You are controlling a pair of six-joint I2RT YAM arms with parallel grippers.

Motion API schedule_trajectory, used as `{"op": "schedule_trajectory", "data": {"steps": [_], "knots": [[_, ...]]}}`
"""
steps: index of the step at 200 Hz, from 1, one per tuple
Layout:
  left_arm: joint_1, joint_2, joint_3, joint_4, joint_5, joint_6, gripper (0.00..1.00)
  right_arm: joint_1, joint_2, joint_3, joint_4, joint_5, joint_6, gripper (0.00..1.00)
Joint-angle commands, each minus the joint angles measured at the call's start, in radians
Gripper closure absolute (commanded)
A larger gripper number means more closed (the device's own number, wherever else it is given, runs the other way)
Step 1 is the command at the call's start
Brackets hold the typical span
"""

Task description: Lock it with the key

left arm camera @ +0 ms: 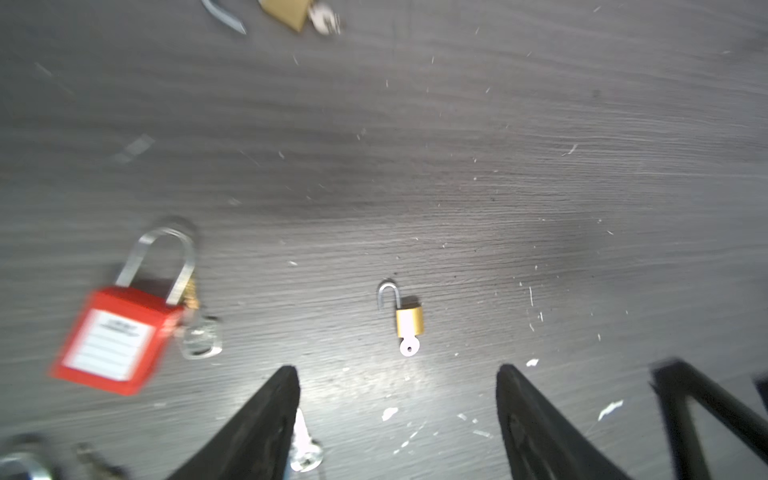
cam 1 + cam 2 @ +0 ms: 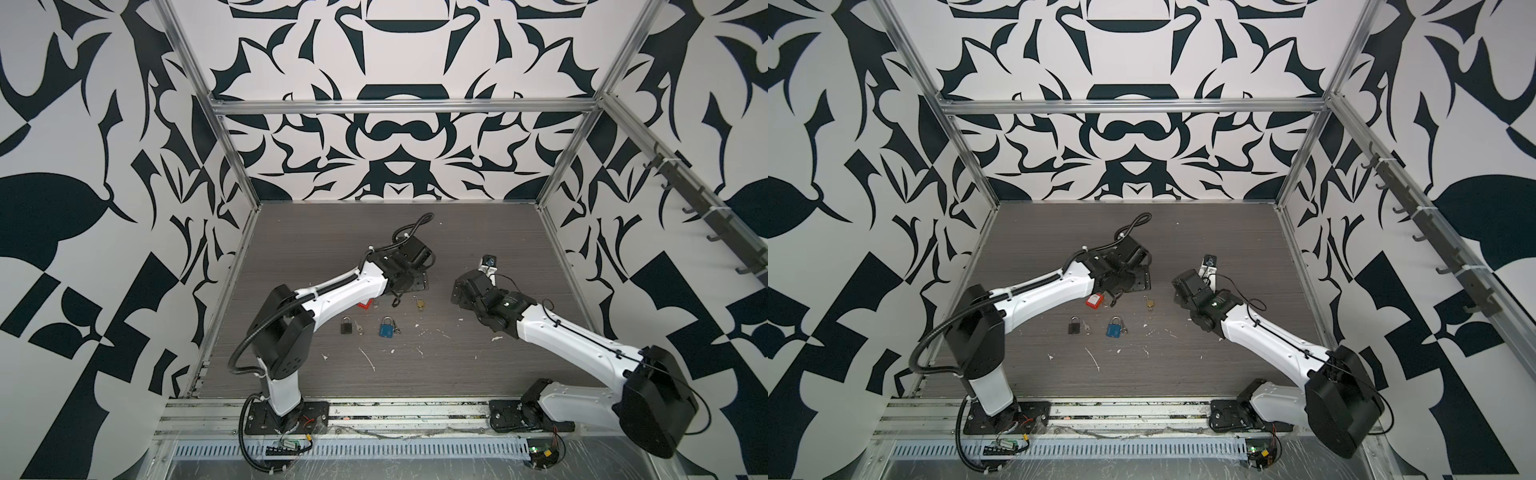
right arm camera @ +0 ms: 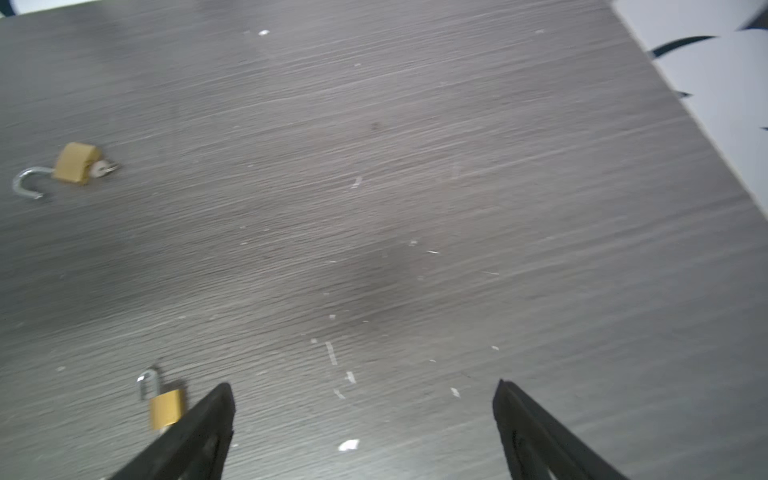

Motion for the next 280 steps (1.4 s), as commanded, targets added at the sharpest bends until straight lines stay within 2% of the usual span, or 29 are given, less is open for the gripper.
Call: {"op": "schedule_trajectory", "data": {"steps": [1, 27, 78, 102, 162, 202, 280], "knots": [[0.000, 0.090, 0.132, -0.232, 0.026, -0.156, 0.25, -0.008, -0.048, -0.023, -0.042, 0.099, 0.044, 0.00], [-0.017, 0.187, 0.237, -0.312, 0.037, -0.173, 0.26, -0.018, -0.081, -0.052, -0.038, 0.129, 0.046, 0.00], [-0.020, 0.290, 0.315, -0.336, 0.124, -0.170, 0.29, -0.031, -0.136, -0.102, -0.012, 0.122, 0.048, 0.00], [-0.020, 0.327, 0.343, -0.336, 0.157, -0.133, 0.33, -0.034, -0.147, -0.116, 0.003, 0.115, 0.047, 0.00], [-0.027, 0.400, 0.394, -0.355, 0.175, -0.010, 0.37, -0.037, -0.139, -0.113, 0.017, 0.108, 0.035, 0.00], [-0.045, 0.438, 0.431, -0.386, 0.145, 0.058, 0.46, -0.040, -0.143, -0.115, 0.023, 0.109, 0.033, 0.00], [-0.062, 0.481, 0.457, -0.418, 0.074, 0.054, 0.47, -0.044, -0.148, -0.117, 0.038, 0.109, 0.022, 0.00]]}}
